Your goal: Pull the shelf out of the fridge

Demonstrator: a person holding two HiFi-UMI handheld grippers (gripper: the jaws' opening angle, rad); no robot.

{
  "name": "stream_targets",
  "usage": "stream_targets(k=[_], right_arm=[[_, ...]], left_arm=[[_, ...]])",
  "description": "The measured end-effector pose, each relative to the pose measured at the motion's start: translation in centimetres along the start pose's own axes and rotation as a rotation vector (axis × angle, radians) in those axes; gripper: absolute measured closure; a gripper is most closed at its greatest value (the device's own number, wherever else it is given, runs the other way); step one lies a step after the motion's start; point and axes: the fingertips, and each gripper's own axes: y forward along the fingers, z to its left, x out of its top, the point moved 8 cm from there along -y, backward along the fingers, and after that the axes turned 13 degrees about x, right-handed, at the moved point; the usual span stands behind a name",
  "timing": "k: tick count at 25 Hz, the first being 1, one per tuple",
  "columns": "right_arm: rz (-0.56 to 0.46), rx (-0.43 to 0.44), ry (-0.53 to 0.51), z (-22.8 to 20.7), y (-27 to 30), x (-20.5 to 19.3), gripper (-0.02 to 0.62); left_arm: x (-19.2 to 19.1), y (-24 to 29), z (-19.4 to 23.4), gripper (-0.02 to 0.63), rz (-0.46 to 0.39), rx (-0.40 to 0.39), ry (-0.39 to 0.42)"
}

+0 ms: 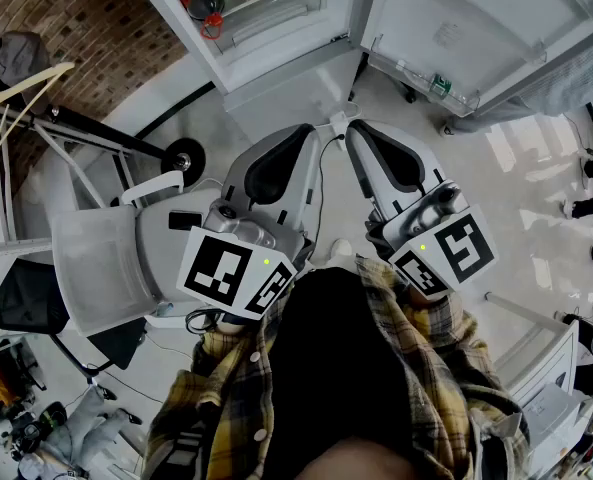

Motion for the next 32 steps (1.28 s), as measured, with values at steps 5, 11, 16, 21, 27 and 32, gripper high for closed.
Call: stream_targets(k=[5,11,16,21,27,32], right_arm=[[-0.004,0.013,0.002,-0.2,-1.1,-0.1,0.577],[-0.008,0.033,0.011,-0.5,-3.4,0.0,0.577],[0.0,0.063,0.024,-0.7,-6.0,-0.3,0.577],[0.006,0.094,0.057,-0.8,-8.1,-0.7,0.577],[0.017,0.122,0.091,-1.0,-8.4,-1.7,0.577],[0.008,0.14,0.135,-1.6,-7.4,-2.2,0.577]], left_arm=[[-0.4,0.2,-1.2,0.603,-0.003,0.006,0.003],[-0.9,0.0,-3.2,0.603,-0.013,0.036,0.001],[-1.8,-0.4,-5.4,0.602,-0.03,0.074,-0.018],[-3.0,-1.1,-7.0,0.603,-0.034,0.117,-0.036],[-3.7,-1.6,-7.2,0.603,-0.024,0.158,-0.04],[-3.6,-1.5,-6.0,0.603,-0.016,0.182,-0.035]])
